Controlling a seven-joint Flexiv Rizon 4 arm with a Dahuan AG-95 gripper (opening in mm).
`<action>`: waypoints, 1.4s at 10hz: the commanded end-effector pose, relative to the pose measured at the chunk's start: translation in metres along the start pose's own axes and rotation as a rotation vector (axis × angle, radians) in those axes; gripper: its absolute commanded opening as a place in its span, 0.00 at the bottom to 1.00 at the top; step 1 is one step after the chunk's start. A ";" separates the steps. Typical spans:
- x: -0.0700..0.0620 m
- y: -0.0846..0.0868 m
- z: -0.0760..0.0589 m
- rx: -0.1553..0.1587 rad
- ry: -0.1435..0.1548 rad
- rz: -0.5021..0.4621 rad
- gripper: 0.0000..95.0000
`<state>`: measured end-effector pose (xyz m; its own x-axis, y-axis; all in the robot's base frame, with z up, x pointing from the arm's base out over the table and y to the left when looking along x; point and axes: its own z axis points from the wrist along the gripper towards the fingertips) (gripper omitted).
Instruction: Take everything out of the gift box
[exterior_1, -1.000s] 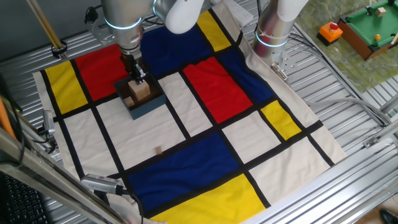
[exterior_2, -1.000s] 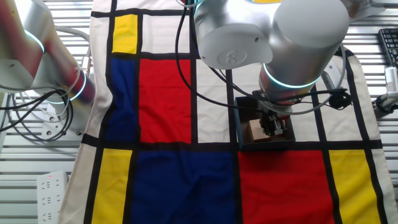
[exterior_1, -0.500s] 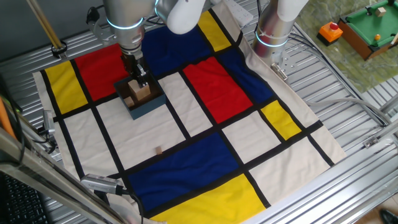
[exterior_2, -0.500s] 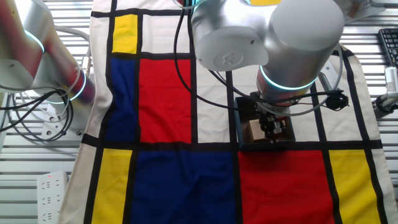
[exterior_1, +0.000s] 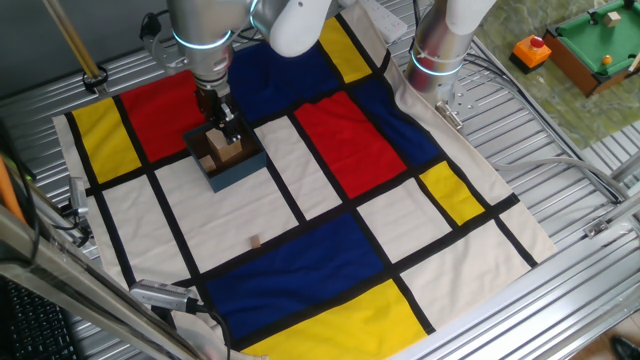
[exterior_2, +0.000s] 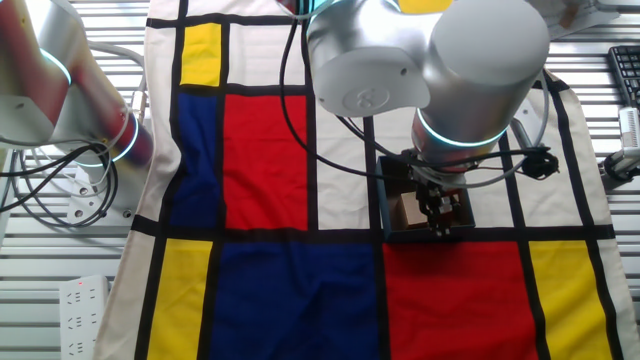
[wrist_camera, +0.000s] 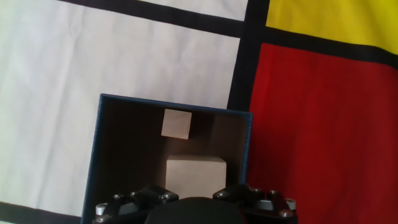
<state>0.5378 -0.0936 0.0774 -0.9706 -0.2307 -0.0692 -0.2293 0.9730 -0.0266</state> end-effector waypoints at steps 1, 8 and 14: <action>0.000 0.000 -0.003 0.001 0.003 0.003 0.60; -0.001 0.003 0.002 0.002 -0.002 0.003 0.60; -0.001 0.003 0.008 0.003 -0.008 0.002 0.60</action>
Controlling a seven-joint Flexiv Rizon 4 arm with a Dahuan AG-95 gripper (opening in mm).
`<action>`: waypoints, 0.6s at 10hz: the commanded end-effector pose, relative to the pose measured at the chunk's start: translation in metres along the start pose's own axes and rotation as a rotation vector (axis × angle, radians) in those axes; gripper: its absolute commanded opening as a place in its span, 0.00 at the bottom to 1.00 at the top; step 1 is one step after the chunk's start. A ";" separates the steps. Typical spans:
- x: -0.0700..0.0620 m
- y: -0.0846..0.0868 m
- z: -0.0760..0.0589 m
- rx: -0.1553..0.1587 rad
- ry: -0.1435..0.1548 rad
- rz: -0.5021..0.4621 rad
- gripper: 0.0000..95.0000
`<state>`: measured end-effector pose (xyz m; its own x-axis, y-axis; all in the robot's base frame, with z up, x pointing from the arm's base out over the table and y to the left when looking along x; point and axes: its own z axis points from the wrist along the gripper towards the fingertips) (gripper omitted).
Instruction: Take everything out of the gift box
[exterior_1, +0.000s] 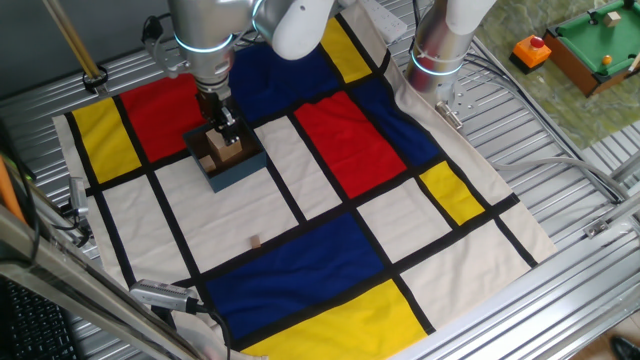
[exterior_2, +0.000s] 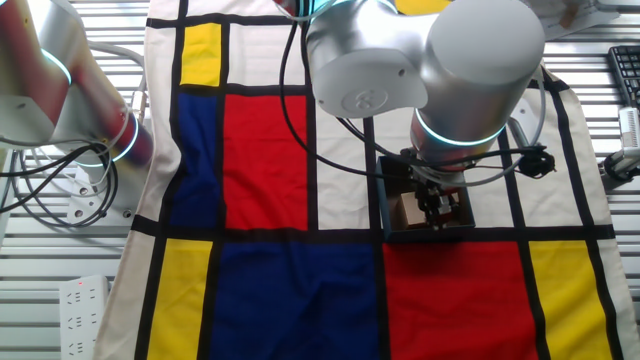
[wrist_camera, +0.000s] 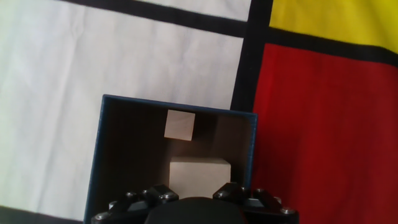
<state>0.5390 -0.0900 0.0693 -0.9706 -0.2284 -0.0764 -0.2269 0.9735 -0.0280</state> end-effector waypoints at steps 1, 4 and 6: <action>0.000 0.000 0.001 0.001 -0.003 -0.001 0.60; 0.001 0.000 0.003 0.000 -0.006 -0.002 0.60; 0.001 0.000 0.004 -0.001 -0.009 -0.003 0.60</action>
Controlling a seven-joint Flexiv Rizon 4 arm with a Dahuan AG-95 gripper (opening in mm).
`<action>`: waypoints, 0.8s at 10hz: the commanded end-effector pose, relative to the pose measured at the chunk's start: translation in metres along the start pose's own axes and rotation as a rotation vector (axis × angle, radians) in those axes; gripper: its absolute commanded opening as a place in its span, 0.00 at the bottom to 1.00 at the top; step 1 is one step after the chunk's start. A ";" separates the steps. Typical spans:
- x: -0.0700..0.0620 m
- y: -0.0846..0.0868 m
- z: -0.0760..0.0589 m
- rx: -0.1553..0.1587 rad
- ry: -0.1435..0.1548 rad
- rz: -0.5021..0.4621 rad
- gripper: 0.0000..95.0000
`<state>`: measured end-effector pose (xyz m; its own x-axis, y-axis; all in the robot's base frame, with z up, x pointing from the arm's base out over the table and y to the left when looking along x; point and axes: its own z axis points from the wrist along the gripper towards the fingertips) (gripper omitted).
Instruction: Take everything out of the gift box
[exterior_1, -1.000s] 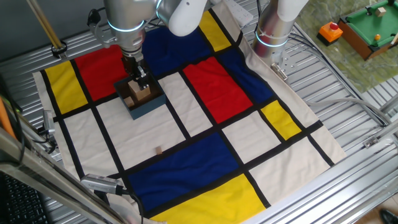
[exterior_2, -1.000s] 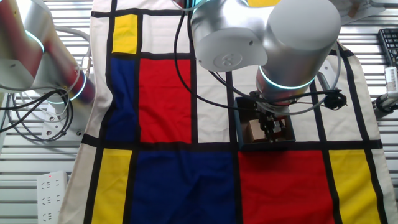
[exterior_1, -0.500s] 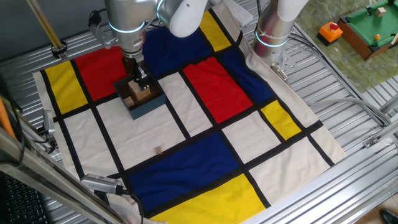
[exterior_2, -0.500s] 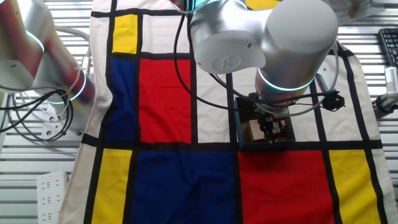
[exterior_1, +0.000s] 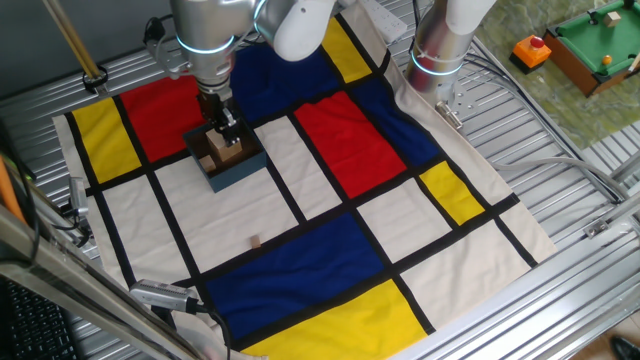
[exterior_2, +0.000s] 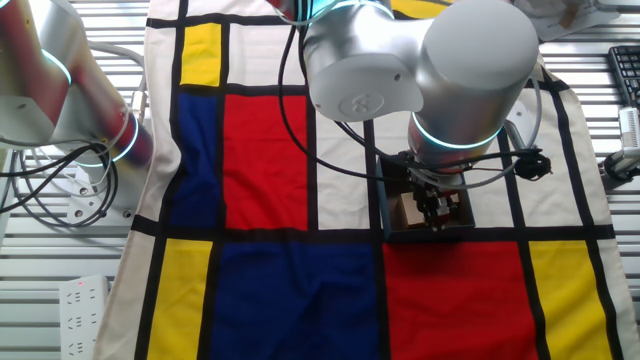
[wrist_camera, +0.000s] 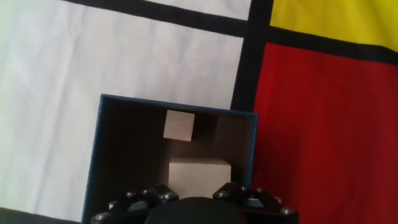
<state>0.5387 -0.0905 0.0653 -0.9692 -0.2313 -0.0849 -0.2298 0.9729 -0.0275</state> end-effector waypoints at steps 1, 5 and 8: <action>0.001 0.000 0.001 -0.001 -0.001 -0.001 0.60; 0.001 -0.001 0.003 -0.002 -0.003 -0.002 0.60; 0.002 -0.002 0.003 -0.002 -0.004 0.000 0.60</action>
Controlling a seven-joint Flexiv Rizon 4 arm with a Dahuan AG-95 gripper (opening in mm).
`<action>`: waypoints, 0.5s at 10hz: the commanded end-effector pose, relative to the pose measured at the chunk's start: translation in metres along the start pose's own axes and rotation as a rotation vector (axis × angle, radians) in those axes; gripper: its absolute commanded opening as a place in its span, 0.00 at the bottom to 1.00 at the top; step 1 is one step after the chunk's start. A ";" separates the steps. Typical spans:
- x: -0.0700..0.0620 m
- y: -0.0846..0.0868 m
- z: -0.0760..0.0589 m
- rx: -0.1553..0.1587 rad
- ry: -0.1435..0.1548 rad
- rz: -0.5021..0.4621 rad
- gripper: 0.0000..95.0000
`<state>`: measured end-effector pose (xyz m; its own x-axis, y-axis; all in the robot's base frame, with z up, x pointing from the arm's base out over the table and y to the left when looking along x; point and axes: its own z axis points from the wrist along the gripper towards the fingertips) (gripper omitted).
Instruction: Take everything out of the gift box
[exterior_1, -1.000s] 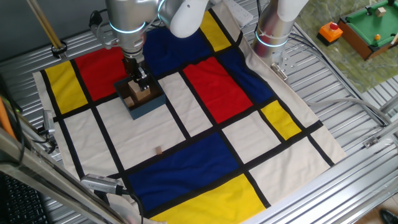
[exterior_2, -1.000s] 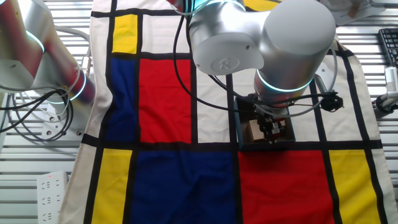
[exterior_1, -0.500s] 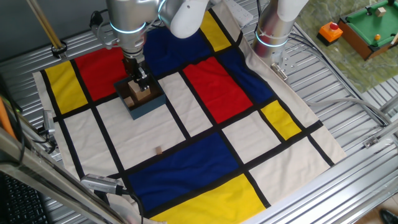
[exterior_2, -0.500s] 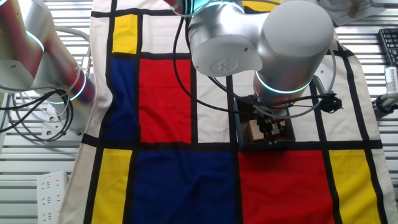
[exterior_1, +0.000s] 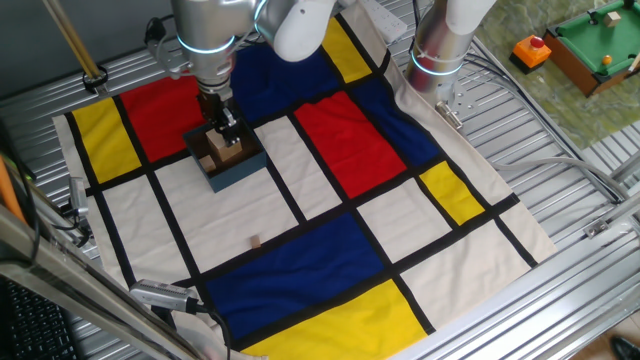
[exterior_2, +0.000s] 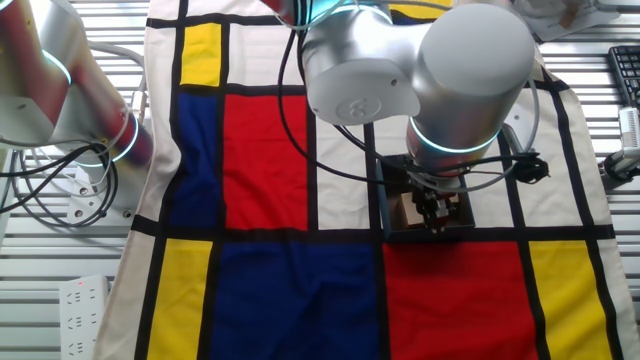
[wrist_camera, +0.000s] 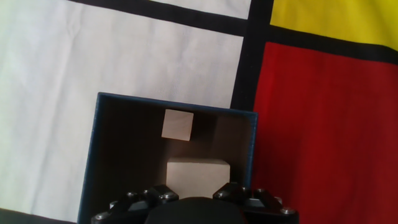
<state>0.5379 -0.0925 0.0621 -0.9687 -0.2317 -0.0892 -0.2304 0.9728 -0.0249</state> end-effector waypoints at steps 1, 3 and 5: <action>0.000 0.000 0.001 0.000 0.000 0.001 0.60; 0.001 -0.001 0.004 -0.001 -0.005 0.000 0.60; 0.001 -0.001 0.007 -0.001 -0.007 0.000 0.60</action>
<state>0.5378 -0.0933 0.0539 -0.9678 -0.2321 -0.0978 -0.2309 0.9727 -0.0238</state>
